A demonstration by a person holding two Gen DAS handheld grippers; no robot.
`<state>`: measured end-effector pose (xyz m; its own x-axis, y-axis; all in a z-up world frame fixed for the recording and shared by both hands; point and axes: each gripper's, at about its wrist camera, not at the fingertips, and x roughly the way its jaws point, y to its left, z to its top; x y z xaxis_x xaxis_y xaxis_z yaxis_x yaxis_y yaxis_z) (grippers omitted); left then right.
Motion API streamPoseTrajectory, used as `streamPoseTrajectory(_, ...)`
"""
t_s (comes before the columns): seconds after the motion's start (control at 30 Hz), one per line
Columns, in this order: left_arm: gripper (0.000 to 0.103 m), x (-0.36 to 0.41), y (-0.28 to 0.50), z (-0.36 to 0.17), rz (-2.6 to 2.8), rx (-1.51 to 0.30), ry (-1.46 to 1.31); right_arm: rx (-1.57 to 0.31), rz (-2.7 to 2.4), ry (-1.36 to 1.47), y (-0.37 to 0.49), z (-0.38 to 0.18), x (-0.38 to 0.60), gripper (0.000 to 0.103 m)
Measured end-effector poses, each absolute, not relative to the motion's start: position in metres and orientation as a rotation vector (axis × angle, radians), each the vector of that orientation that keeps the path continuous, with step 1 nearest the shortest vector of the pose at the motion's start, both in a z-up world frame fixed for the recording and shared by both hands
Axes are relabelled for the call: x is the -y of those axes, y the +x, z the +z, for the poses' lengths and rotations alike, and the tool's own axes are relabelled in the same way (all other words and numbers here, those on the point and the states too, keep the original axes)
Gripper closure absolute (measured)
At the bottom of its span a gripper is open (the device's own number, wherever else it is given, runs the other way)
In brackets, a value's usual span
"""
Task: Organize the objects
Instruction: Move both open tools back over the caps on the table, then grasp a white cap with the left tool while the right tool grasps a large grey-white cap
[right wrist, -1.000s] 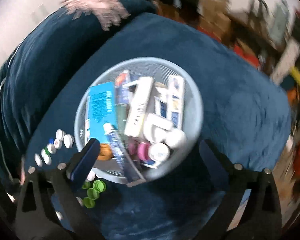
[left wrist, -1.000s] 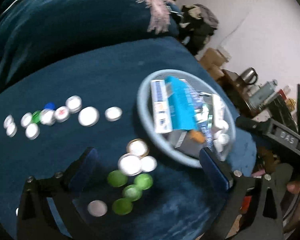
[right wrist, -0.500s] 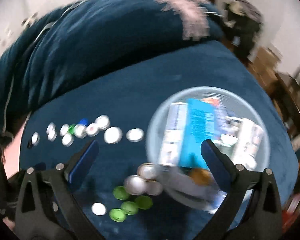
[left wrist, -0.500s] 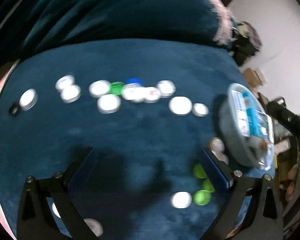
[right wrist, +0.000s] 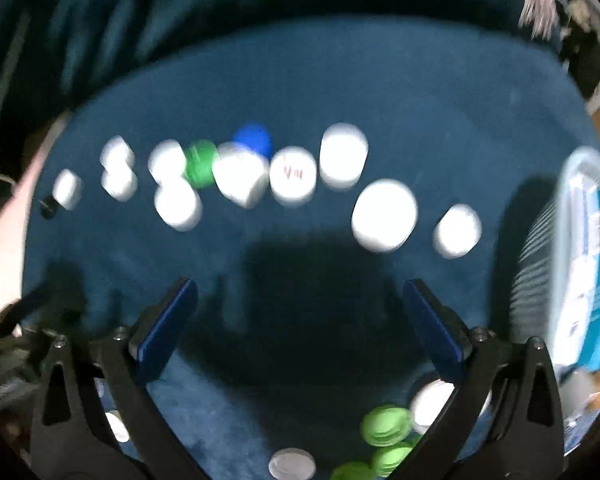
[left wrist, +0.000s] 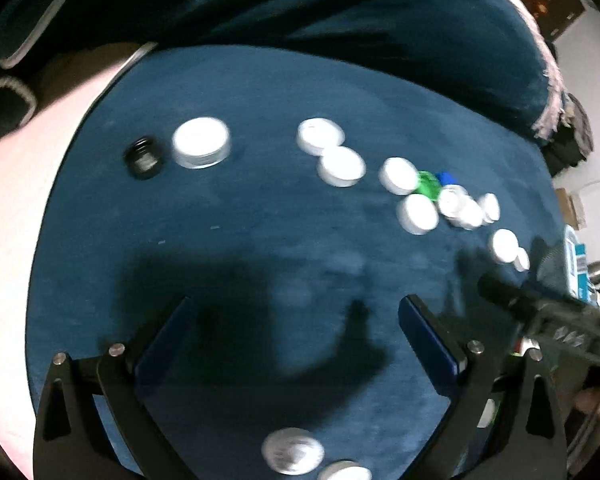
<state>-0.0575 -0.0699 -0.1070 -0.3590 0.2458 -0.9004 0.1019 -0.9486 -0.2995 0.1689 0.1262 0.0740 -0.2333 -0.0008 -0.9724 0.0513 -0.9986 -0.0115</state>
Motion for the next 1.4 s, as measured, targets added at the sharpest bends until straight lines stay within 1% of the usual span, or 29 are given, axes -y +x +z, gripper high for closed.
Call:
streamPoseTrajectory(0.07,0.001,0.072,-0.058,-0.118,2.473,0.419,-1.776,-0.112,-2.369,2.016,0.168,0.056,-0.120,0.000)
streamPoseTrajectory(0.17,0.001,0.072,-0.060,-0.129,2.470,0.380,-1.799,-0.146,-2.327,2.071,0.167,0.044,-0.115,0.000)
streamPoseTrajectory(0.23,0.001,0.069,-0.061,-0.132,2.476,0.360,-1.805,-0.126,-2.312,2.106,0.166,0.036,-0.116,0.000)
streamPoseTrajectory(0.3,0.001,0.065,-0.063,-0.136,2.481,0.339,-1.820,-0.063,-2.322,2.101,0.166,0.033,-0.121,0.000)
streamPoseTrajectory(0.37,0.001,0.060,-0.064,-0.139,2.494,0.306,-1.830,-0.024,-2.333,2.075,0.168,0.034,-0.126,0.000)
streamPoseTrajectory(0.5,0.001,0.050,-0.062,-0.143,2.540,0.212,-1.815,-0.022,-2.366,1.996,0.177,0.035,-0.130,0.000)
streamPoseTrajectory(0.67,0.000,0.048,-0.063,-0.145,2.538,0.242,-1.820,-0.028,-2.313,2.012,0.181,0.039,-0.134,0.000)
streamPoseTrajectory(0.73,0.000,0.047,-0.063,-0.145,2.531,0.236,-1.819,-0.008,-2.300,1.999,0.181,0.047,-0.136,0.001)
streamPoseTrajectory(0.83,0.000,0.041,-0.062,-0.146,2.538,0.195,-1.807,0.026,-2.372,1.896,0.182,0.073,-0.147,0.001)
streamPoseTrajectory(0.97,0.000,0.035,-0.064,-0.147,2.541,0.195,-1.820,-0.038,-2.558,1.734,0.178,0.108,-0.162,0.001)
streamPoseTrajectory(1.07,0.000,0.032,-0.066,-0.147,2.534,0.205,-1.841,-0.032,-2.607,1.701,0.170,0.116,-0.174,0.001)
streamPoseTrajectory(1.13,0.000,0.030,-0.067,-0.147,2.533,0.203,-1.839,-0.030,-2.619,1.708,0.164,0.116,-0.183,0.001)
streamPoseTrajectory(1.23,0.000,0.026,-0.067,-0.148,2.531,0.201,-1.835,-0.017,-2.608,1.741,0.151,0.098,-0.176,0.002)
streamPoseTrajectory(1.4,0.000,0.020,-0.068,-0.148,2.528,0.189,-1.820,-0.196,-2.593,1.763,0.138,0.086,-0.169,0.001)
